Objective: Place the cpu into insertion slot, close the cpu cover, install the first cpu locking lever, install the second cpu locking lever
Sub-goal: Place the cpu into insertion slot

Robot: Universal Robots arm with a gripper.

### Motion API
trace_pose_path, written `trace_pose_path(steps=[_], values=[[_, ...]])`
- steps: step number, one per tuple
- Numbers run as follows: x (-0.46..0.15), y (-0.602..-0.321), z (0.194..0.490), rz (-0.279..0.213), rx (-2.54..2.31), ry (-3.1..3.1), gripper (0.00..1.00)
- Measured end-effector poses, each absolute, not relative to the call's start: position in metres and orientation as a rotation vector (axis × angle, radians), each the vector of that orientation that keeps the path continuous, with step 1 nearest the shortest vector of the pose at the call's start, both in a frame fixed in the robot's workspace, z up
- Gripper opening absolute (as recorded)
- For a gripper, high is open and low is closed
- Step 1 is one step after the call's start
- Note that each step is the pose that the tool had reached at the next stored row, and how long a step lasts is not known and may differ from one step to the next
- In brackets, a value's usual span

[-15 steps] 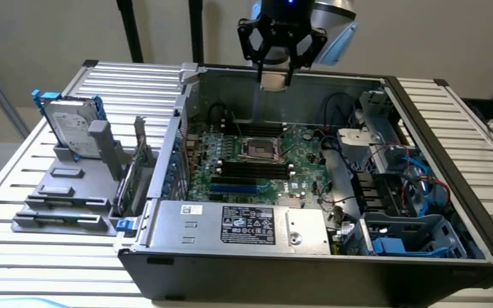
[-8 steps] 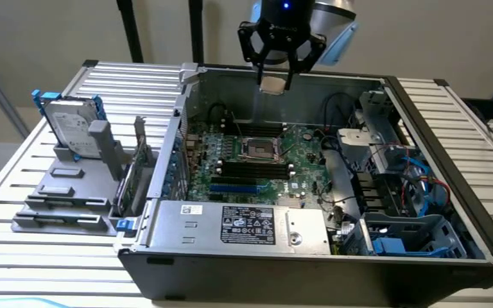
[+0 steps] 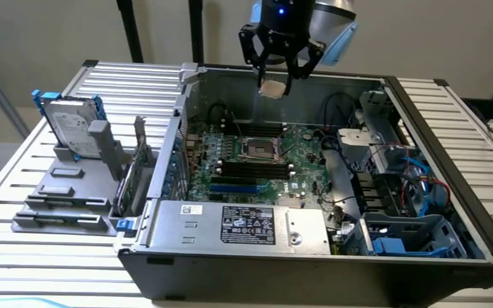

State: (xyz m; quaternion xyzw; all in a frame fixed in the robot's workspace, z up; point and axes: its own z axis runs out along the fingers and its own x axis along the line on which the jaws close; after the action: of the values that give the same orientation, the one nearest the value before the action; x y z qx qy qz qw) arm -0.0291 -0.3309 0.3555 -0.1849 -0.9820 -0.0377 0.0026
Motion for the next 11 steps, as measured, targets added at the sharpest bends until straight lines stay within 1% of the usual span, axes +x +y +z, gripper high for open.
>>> trace_pose_path(steps=[11], values=[[-0.029,-0.331,0.344,-0.119,-0.887,-3.014,0.54]])
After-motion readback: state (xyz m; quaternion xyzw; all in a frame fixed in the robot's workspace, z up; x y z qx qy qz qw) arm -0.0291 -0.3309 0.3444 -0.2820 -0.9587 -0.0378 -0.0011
